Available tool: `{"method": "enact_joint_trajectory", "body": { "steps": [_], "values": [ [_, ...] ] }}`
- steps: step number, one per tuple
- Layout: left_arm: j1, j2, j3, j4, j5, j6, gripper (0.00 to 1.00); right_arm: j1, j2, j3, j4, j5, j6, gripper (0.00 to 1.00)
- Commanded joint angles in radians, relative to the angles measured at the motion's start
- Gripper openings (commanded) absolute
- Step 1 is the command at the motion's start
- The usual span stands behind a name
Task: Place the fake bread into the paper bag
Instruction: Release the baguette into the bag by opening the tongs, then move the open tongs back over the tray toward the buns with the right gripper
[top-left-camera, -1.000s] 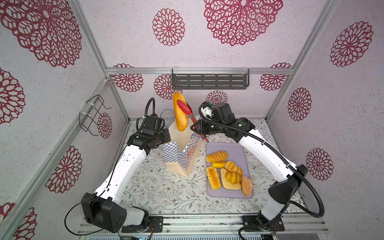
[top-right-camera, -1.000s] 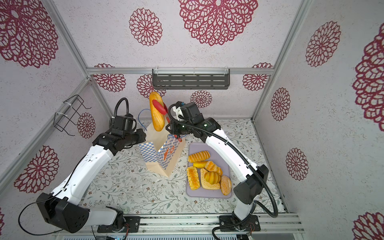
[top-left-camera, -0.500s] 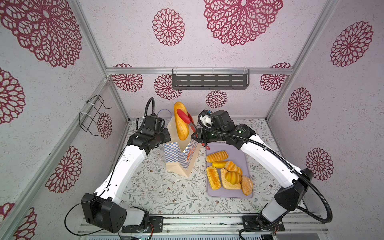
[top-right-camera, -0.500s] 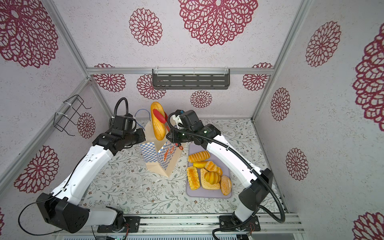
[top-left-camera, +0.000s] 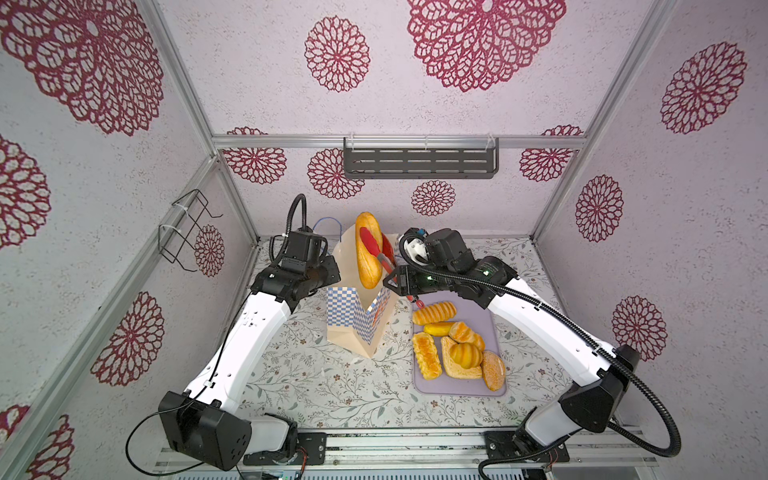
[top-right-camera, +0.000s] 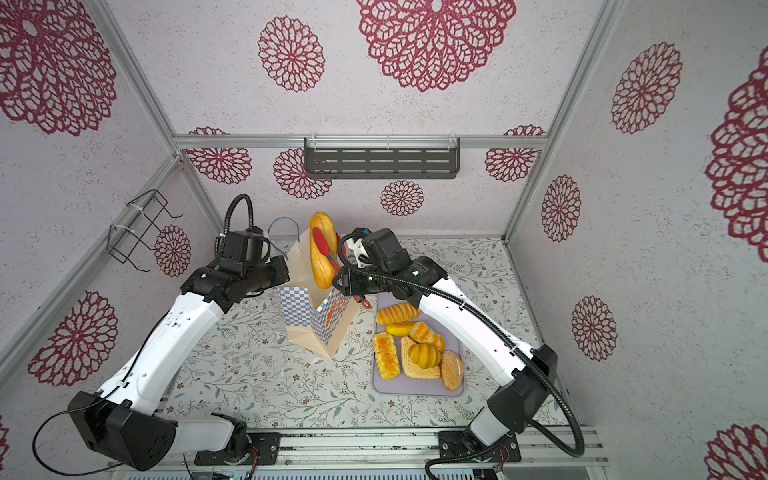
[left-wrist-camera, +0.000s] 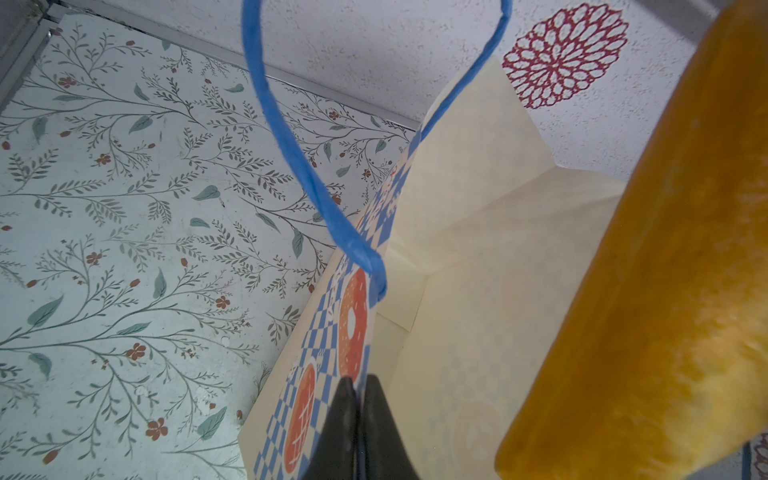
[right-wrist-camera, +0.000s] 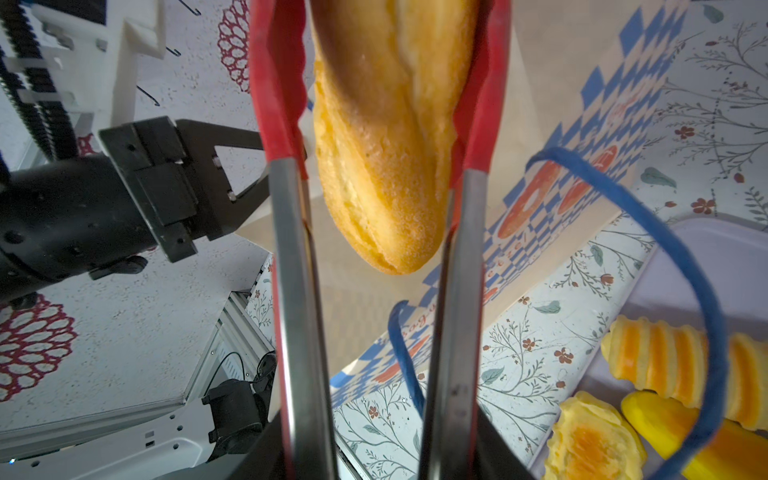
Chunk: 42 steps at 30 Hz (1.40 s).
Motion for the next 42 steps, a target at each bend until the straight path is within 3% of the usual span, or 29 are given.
{"method": "enact_joint_trajectory", "body": {
  "steps": [1, 15, 21, 25, 35, 42],
  "values": [
    [0.007, -0.016, -0.016, 0.038, 0.000, -0.005, 0.09, 0.005, -0.068, 0.018, 0.071, 0.012, -0.001, 0.50],
    [0.007, -0.016, -0.021, 0.044, 0.002, -0.005, 0.08, 0.005, -0.067, 0.066, 0.052, 0.017, -0.014, 0.52],
    [0.007, -0.013, -0.022, 0.049, 0.003, -0.006, 0.09, -0.005, -0.117, 0.081, -0.032, 0.085, -0.045, 0.52],
    [0.007, -0.017, -0.020, 0.048, 0.001, -0.001, 0.21, -0.041, -0.198, 0.034, -0.115, 0.137, -0.059, 0.52],
    [0.007, -0.025, -0.022, 0.058, 0.008, 0.015, 0.65, -0.172, -0.488, -0.272, -0.356, 0.172, 0.020, 0.51],
    [0.007, -0.041, -0.020, 0.052, 0.006, 0.034, 0.74, -0.182, -0.608, -0.418, -0.565, 0.180, 0.097, 0.50]
  ]
}}
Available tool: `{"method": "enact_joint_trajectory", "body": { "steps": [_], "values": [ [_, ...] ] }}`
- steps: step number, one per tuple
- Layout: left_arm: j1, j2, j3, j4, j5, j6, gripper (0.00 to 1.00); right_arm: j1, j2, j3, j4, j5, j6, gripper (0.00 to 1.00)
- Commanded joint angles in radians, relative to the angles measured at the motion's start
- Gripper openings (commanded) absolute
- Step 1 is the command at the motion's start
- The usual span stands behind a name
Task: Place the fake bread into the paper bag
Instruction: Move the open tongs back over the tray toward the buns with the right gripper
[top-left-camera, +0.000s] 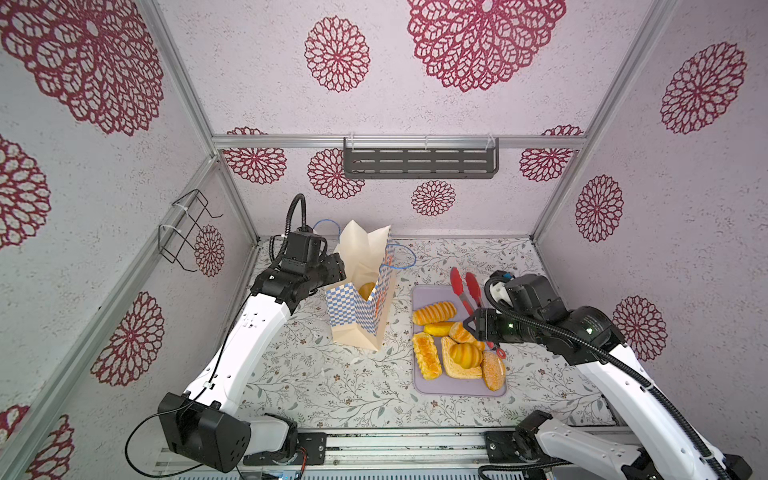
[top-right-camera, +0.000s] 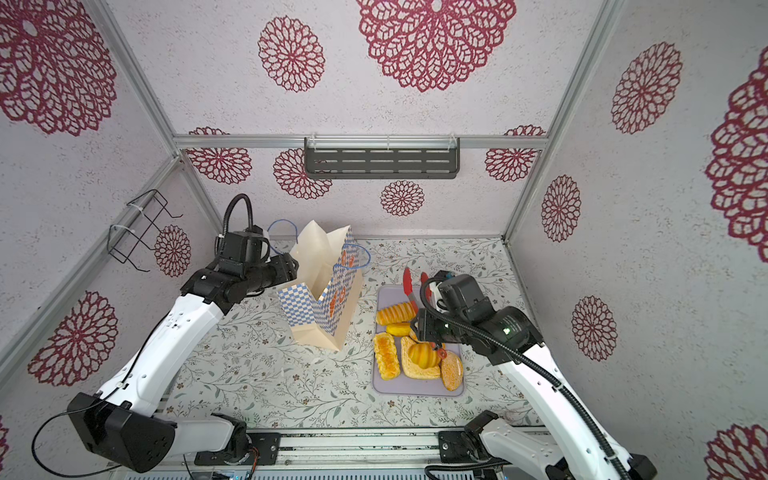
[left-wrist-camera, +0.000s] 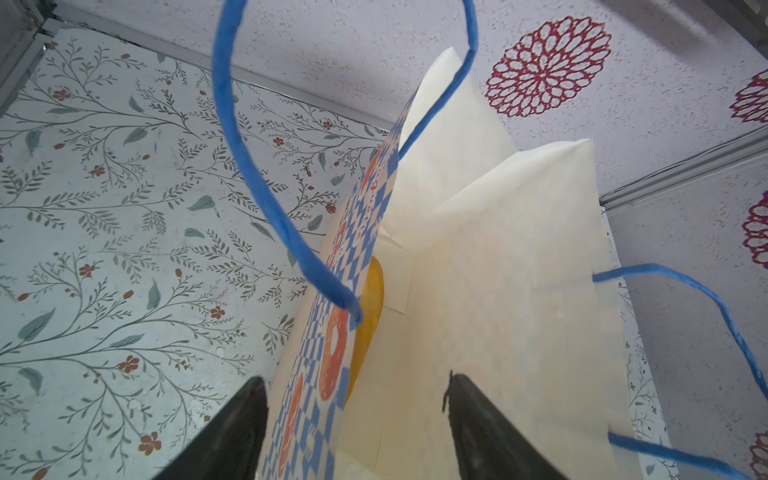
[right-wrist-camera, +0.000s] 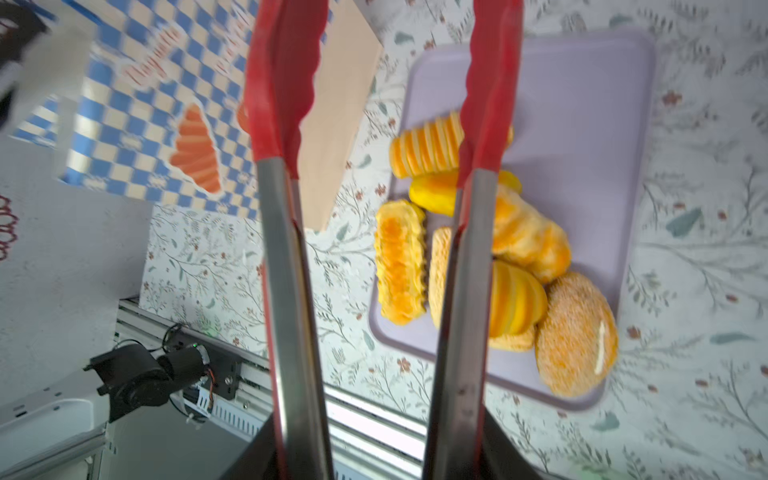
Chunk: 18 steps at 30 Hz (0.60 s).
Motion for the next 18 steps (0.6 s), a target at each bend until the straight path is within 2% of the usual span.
{"method": "enact_joint_trajectory", "body": {
  "steps": [1, 9, 18],
  "values": [
    [0.007, -0.032, -0.006, 0.015, 0.001, 0.024, 0.74, -0.004, -0.042, -0.019, -0.127, 0.026, 0.058, 0.50],
    [0.007, -0.041, -0.019, 0.038, 0.003, 0.028, 0.80, -0.004, -0.047, -0.044, -0.253, 0.025, 0.057, 0.51],
    [0.007, -0.042, -0.019, 0.038, 0.013, 0.033, 0.87, -0.004, 0.055, -0.060, -0.140, 0.018, -0.010, 0.51]
  ]
}}
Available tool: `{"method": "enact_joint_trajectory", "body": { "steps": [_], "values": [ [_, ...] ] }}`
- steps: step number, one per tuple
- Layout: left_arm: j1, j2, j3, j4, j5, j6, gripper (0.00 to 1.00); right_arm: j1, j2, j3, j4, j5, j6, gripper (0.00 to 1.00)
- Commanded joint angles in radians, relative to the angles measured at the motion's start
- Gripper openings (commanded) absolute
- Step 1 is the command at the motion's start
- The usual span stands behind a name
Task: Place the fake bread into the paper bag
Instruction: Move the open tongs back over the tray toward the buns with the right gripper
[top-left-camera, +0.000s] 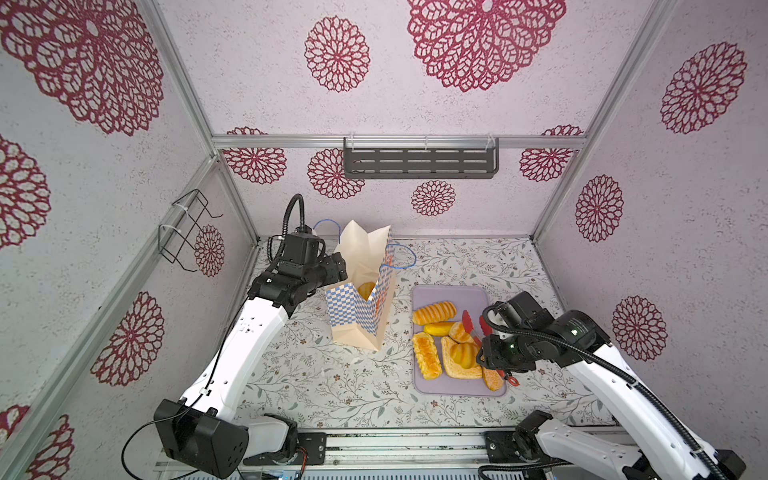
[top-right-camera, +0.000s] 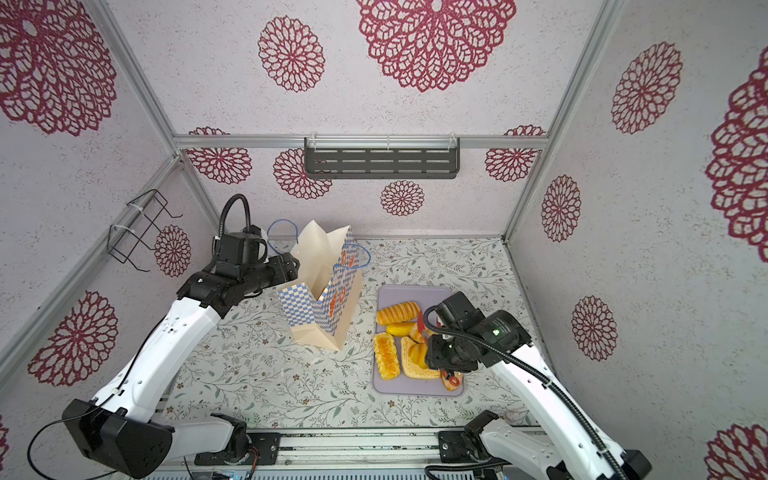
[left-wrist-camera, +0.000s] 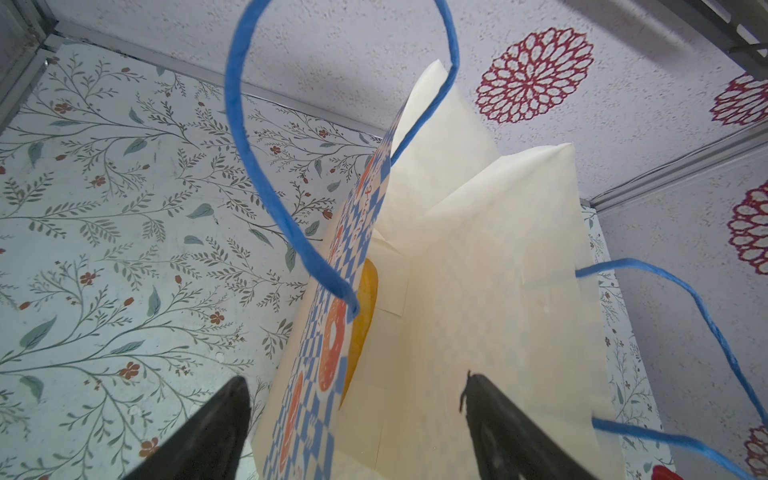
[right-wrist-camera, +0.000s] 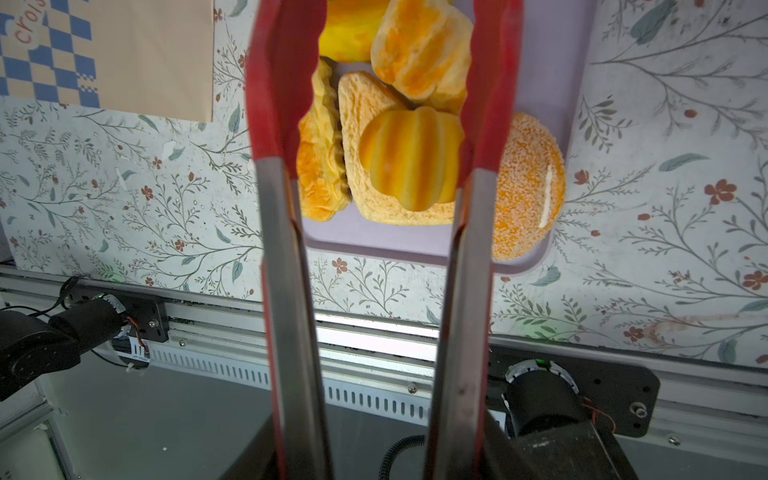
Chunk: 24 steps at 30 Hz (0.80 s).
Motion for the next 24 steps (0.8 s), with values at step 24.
{"method": "enact_joint_trajectory", "body": {
  "steps": [24],
  "values": [
    [0.007, -0.017, 0.019, 0.027, -0.004, 0.017, 0.89, -0.009, -0.034, -0.080, -0.195, -0.089, -0.109, 0.55]
  ]
}}
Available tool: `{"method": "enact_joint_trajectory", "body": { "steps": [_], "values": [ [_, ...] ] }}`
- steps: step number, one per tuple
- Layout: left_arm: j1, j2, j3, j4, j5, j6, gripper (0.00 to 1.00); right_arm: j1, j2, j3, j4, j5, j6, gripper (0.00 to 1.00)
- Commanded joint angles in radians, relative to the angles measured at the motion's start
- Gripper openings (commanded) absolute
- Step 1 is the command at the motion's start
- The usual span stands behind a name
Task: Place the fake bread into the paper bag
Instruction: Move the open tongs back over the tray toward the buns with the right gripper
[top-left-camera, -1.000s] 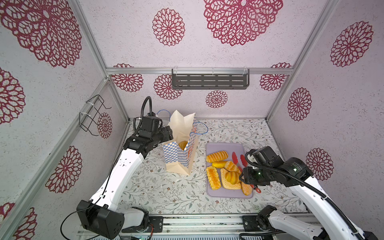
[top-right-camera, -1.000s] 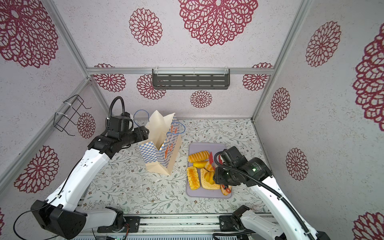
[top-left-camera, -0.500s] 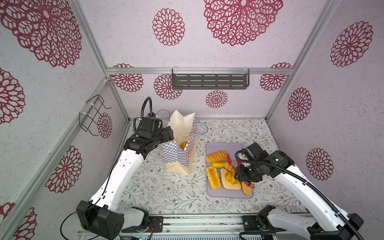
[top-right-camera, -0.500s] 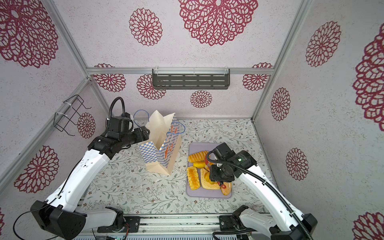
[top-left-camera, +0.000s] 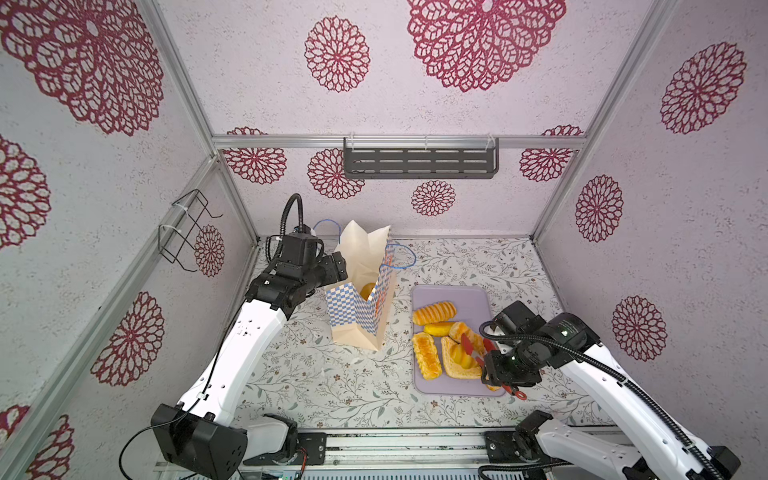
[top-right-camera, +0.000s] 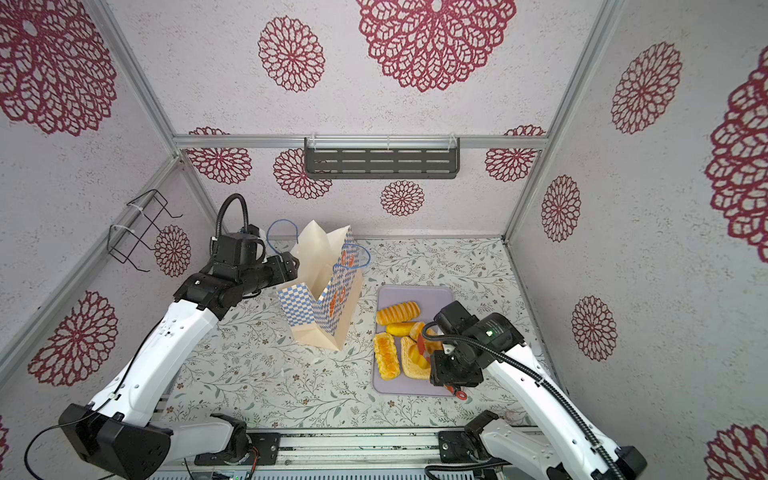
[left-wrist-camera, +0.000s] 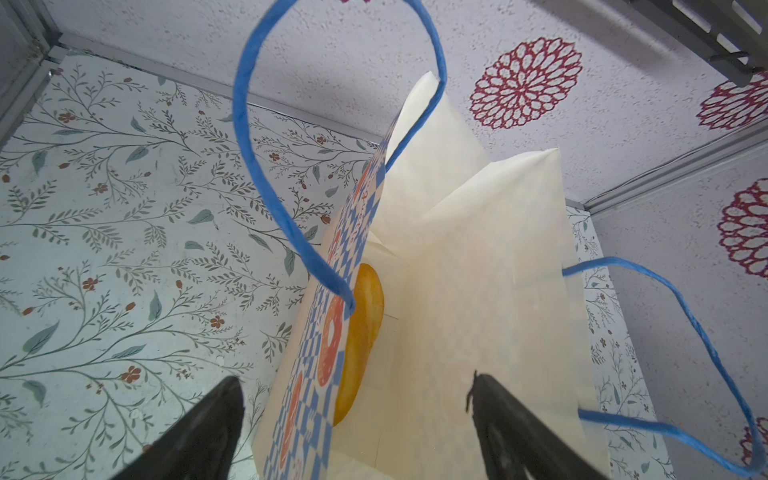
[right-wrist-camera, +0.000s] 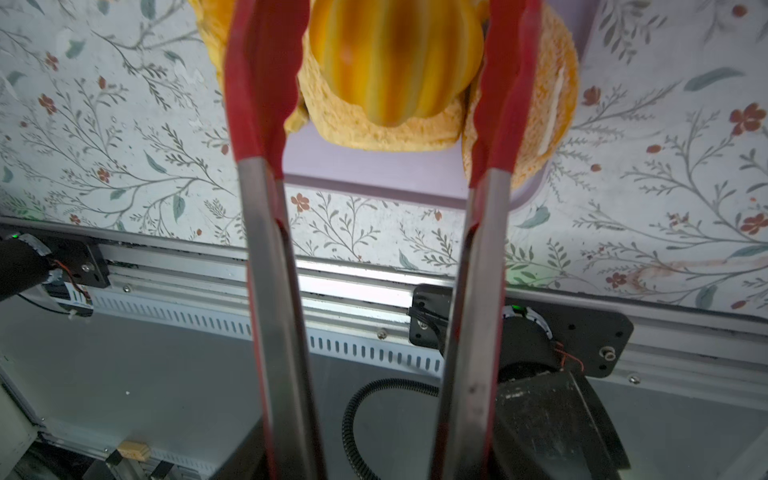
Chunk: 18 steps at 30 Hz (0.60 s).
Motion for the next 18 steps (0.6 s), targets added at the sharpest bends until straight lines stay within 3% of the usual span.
{"method": "enact_joint_trajectory", "body": {
  "steps": [1, 18],
  "values": [
    [0.007, 0.000, 0.021, 0.020, -0.003, 0.013, 0.89, -0.004, -0.008, 0.011, -0.059, -0.024, -0.032, 0.55],
    [0.007, -0.007, 0.009, 0.019, -0.009, 0.011, 0.89, -0.004, 0.052, 0.004, -0.049, -0.047, -0.088, 0.58]
  ]
}}
